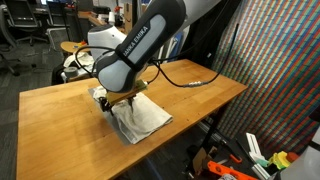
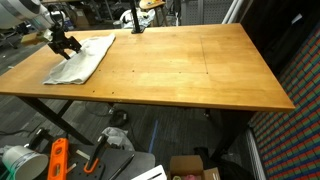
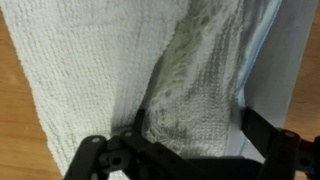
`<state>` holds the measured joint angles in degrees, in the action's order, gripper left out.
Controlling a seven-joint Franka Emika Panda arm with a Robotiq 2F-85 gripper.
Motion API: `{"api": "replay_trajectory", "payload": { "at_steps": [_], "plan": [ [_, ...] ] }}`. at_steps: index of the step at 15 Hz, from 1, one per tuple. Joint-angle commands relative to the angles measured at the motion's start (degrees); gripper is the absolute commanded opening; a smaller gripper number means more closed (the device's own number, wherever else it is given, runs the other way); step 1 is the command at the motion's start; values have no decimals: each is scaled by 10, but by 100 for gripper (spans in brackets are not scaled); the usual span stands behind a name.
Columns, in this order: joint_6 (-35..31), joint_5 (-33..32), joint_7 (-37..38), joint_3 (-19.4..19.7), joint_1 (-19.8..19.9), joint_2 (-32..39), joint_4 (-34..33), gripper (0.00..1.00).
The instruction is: Fold the white towel in half from right to left
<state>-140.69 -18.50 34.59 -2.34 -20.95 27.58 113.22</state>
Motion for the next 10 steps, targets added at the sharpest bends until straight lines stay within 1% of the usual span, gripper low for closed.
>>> {"api": "replay_trajectory", "payload": {
  "at_steps": [1,6,10],
  "plan": [
    [2,12,7,12,-3,16,-28,100],
    [14,22,1,13,0,20,-39,100],
    [48,49,-28,4,16,20,-49,100]
  ]
}}
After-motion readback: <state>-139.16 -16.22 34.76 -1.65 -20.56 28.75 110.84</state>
